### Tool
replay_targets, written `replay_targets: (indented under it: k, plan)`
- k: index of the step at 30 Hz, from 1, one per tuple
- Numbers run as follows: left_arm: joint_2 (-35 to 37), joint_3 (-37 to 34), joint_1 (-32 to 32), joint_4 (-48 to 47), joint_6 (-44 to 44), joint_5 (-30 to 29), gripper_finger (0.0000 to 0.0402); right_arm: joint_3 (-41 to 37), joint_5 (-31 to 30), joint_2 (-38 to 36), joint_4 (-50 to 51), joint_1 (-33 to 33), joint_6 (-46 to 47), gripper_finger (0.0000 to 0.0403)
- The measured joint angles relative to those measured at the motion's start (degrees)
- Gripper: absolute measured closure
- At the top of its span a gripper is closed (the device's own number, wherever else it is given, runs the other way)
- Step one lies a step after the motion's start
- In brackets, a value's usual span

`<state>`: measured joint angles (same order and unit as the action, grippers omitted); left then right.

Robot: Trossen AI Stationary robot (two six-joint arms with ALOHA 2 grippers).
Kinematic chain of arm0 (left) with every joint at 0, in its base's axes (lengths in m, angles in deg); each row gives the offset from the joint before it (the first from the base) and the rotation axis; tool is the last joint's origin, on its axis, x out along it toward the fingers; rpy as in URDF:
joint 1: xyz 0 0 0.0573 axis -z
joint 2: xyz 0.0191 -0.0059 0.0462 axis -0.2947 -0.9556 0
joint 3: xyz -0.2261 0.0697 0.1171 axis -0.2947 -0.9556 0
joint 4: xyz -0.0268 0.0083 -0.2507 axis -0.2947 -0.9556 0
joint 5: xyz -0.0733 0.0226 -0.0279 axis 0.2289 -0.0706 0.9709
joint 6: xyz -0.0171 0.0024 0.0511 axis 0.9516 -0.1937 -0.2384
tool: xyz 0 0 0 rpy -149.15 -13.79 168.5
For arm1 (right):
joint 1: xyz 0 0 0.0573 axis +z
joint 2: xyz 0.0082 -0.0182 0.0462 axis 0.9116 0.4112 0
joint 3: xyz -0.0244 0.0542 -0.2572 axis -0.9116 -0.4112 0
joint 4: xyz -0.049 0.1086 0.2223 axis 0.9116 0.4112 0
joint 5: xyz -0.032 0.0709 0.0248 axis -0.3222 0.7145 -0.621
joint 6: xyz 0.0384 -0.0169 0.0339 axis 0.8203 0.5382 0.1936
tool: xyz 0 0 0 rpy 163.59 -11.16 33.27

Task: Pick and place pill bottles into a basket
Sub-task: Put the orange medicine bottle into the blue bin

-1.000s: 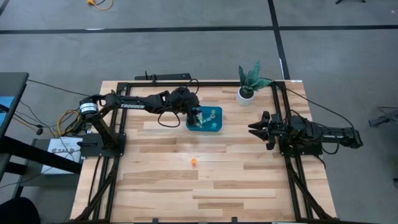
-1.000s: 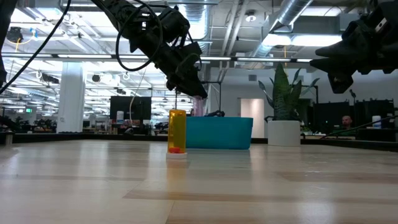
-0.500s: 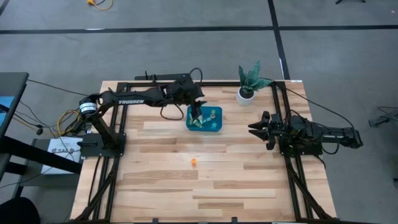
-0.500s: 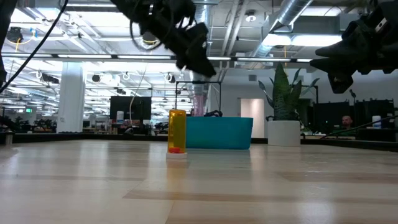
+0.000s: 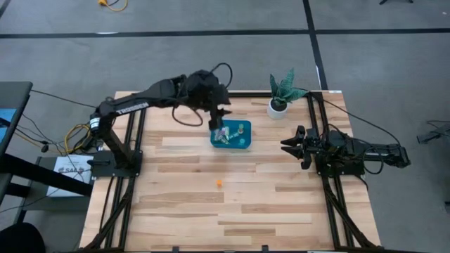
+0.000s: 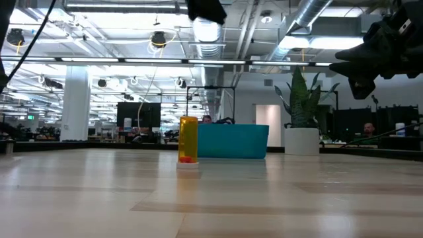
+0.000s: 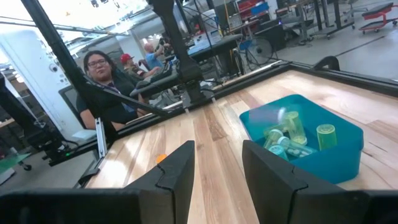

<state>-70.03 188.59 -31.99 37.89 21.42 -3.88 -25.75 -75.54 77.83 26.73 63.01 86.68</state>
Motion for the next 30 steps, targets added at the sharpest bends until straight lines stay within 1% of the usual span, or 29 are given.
replay_targets:
  k: [5, 8, 12, 16, 24, 25, 27, 30]
  plan:
    - [0.0, 2.8, 8.1, -4.9, 2.7, -8.2, 0.0255, 0.0, 0.0, 0.0, 0.0, 0.0, 0.0, 0.0274]
    - [0.0, 2.9, 12.3, -4.9, 5.8, -13.0, 0.0255, 0.0, 0.0, 0.0, 0.0, 0.0, 0.0, 0.0274]
    - [0.0, 2.9, 16.3, -4.7, 12.2, -18.4, 0.0255, 0.0, 0.0, 0.0, 0.0, 0.0, 0.0, 0.0274]
    - [0.0, 2.9, 19.4, -4.9, 18.8, -20.3, 0.0255, 0.0, 0.0, 0.0, 0.0, 0.0, 0.0, 0.0274]
    - [-0.8, 2.3, 24.8, -6.6, 26.6, -22.1, 0.0255, 0.0, 0.0, 0.0, 0.0, 0.0, 0.0, 0.0274]
    - [-1.1, 2.0, 25.4, -7.3, 28.2, -22.0, 0.0255, 0.0, 0.0, 0.0, 0.0, 0.0, 0.0, 0.0274]
    - [-2.0, 1.7, 26.8, -12.0, 31.0, -21.9, 0.0255, 0.0, 0.0, 0.0, 0.0, 0.0, 0.0, 0.0274]
    - [-4.7, 1.9, 29.6, -15.0, 34.0, -21.9, 0.0255, 0.0, 0.0, -0.2, -0.1, 0.0, 0.0, 0.0274]
